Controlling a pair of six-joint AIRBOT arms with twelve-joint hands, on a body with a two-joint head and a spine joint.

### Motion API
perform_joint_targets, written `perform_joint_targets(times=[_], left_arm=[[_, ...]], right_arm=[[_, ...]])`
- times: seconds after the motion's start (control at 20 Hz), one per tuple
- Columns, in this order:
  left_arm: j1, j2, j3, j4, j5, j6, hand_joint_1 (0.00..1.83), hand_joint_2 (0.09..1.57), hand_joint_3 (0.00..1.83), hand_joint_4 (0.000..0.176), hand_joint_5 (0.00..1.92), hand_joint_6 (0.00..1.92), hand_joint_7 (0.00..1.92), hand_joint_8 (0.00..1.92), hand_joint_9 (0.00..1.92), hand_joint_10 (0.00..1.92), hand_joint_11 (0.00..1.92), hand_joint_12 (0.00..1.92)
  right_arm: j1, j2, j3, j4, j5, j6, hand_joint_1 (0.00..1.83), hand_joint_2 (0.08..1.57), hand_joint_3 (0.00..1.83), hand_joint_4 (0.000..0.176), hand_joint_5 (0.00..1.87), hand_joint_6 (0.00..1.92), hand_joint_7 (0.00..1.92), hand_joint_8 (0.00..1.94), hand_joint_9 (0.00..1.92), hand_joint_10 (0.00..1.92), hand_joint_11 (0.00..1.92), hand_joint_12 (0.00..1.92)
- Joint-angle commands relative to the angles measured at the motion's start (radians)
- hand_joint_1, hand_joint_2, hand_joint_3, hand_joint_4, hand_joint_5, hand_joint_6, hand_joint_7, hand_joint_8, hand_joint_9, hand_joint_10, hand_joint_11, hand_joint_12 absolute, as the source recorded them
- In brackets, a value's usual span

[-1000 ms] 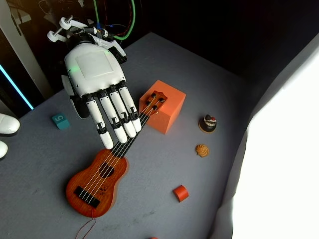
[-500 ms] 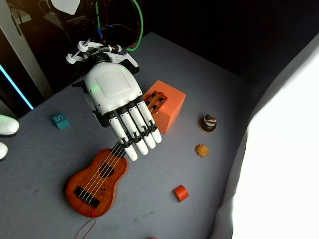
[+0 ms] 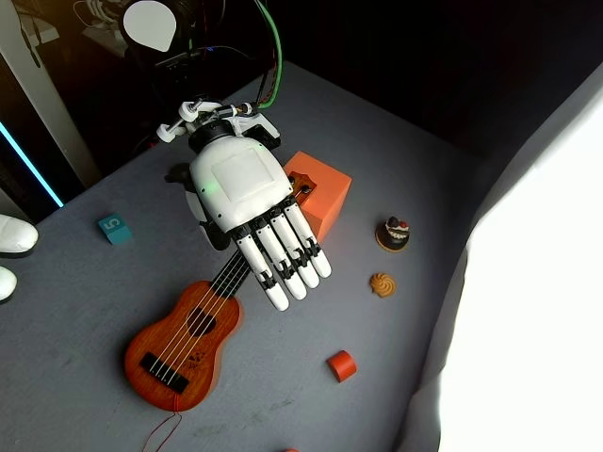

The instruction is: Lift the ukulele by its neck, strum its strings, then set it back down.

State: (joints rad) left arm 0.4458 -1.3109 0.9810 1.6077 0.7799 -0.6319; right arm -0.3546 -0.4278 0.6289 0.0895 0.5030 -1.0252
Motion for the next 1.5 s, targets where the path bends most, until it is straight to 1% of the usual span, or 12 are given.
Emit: perform_joint_targets(times=[0.0, 0.1, 0.25, 0.3, 0.5, 0.75, 0.9, 1.05, 1.2, 1.25, 1.35, 1.45], left_arm=[[0.0, -0.005, 0.008, 0.083, 0.025, 0.004, 1.02, 1.01, 0.01, 0.002, 0.0, 0.0, 0.0, 0.0, 0.0, 0.0, 0.0, 0.0], [0.007, -0.019, 0.03, 0.087, 0.012, 0.004, 1.04, 1.0, 0.0, 0.001, 0.0, 0.0, 0.0, 0.0, 0.0, 0.0, 0.0, 0.0], [0.014, -0.034, 0.056, 0.094, 0.0, 0.004, 1.04, 1.01, 0.01, 0.0, 0.0, 0.0, 0.0, 0.0, 0.0, 0.0, 0.0, 0.0], [0.016, -0.036, 0.06, 0.095, -0.001, 0.004, 1.01, 1.02, 0.01, 0.002, 0.0, 0.0, 0.0, 0.0, 0.0, 0.0, 0.0, 0.0], [0.029, -0.05, 0.082, 0.103, -0.008, 0.004, 1.05, 1.05, 0.02, 0.0, 0.0, 0.0, 0.0, 0.0, 0.0, 0.0, 0.0, 0.0], [0.045, -0.055, 0.099, 0.109, -0.013, 0.004, 1.07, 1.06, 0.02, 0.0, 0.0, 0.0, 0.0, 0.0, 0.0, 0.0, 0.0, 0.0], [0.054, -0.055, 0.108, 0.11, -0.015, 0.004, 1.06, 1.07, 0.02, 0.0, 0.0, 0.0, 0.0, 0.0, 0.0, 0.0, 0.0, 0.0], [0.06, -0.06, 0.115, 0.11, -0.026, 0.004, 1.07, 1.08, 0.02, 0.0, 0.0, 0.0, 0.0, 0.0, 0.0, 0.0, 0.0, 0.0], [0.067, -0.062, 0.113, 0.11, -0.029, 0.004, 1.07, 1.09, 0.02, 0.0, 0.0, 0.0, 0.0, 0.0, 0.0, 0.0, 0.0, 0.0], [0.069, -0.062, 0.111, 0.11, -0.029, 0.004, 1.06, 1.12, 0.04, 0.0, 0.0, 0.0, 0.0, 0.0, 0.0, 0.0, 0.0, 0.0], [0.073, -0.062, 0.11, 0.11, -0.029, 0.004, 1.05, 1.12, 0.03, 0.0, 0.0, 0.0, 0.0, 0.0, 0.0, 0.0, 0.0, 0.0], [0.075, -0.062, 0.111, 0.11, -0.029, 0.004, 1.07, 1.11, 0.02, 0.0, 0.0, 0.0, 0.0, 0.0, 0.0, 0.0, 0.0, 0.0]], right_arm=[[0.012, 0.005, 0.0, 0.005, 0.125, 0.003, 0.02, 1.29, 0.01, 0.0, 0.08, 0.04, 0.11, 0.01, 0.04, 0.01, 0.0, 0.0], [0.012, 0.004, 0.0, 0.005, 0.125, 0.003, 0.02, 1.29, 0.01, 0.0, 0.07, 0.03, 0.06, 0.0, 0.01, 0.0, 0.0, 0.0], [0.013, 0.004, 0.0, 0.005, 0.125, 0.003, 0.03, 1.29, 0.01, 0.0, 0.08, 0.03, 0.07, 0.0, 0.01, 0.0, 0.0, 0.0], [0.013, 0.004, 0.0, 0.005, 0.125, 0.003, 0.02, 1.29, 0.01, 0.0, 0.07, 0.03, 0.05, 0.0, 0.0, 0.0, 0.0, 0.0], [0.012, 0.004, 0.0, 0.005, 0.125, 0.003, 0.07, 1.28, 0.0, 0.0, 0.11, 0.04, 0.1, 0.01, 0.03, 0.01, 0.0, 0.0], [0.012, 0.004, 0.0, 0.005, 0.125, 0.003, 0.06, 1.28, 0.0, 0.0, 0.09, 0.03, 0.09, 0.01, 0.04, 0.02, 0.0, 0.0], [0.012, 0.004, -0.001, 0.005, 0.125, 0.003, 0.09, 1.27, 0.0, 0.0, 0.1, 0.03, 0.12, 0.01, 0.06, 0.02, 0.0, 0.0], [0.012, 0.003, -0.002, 0.004, 0.125, 0.003, 0.05, 1.29, 0.0, 0.0, 0.09, 0.02, 0.09, 0.0, 0.02, 0.01, 0.0, 0.0], [0.012, 0.003, -0.002, 0.004, 0.125, 0.003, 0.08, 1.28, 0.0, 0.0, 0.08, 0.02, 0.1, 0.0, 0.05, 0.02, 0.0, 0.0], [0.012, 0.003, -0.002, 0.004, 0.125, 0.003, 0.08, 1.28, 0.0, 0.0, 0.11, 0.03, 0.11, 0.01, 0.06, 0.02, 0.0, 0.0], [0.012, 0.003, -0.002, 0.004, 0.125, 0.003, 0.07, 1.28, 0.0, 0.0, 0.12, 0.03, 0.14, 0.02, 0.07, 0.03, 0.0, 0.0], [0.012, 0.003, -0.002, 0.004, 0.125, 0.003, 0.08, 1.28, 0.0, 0.0, 0.09, 0.02, 0.12, 0.01, 0.06, 0.02, 0.0, 0.0]])
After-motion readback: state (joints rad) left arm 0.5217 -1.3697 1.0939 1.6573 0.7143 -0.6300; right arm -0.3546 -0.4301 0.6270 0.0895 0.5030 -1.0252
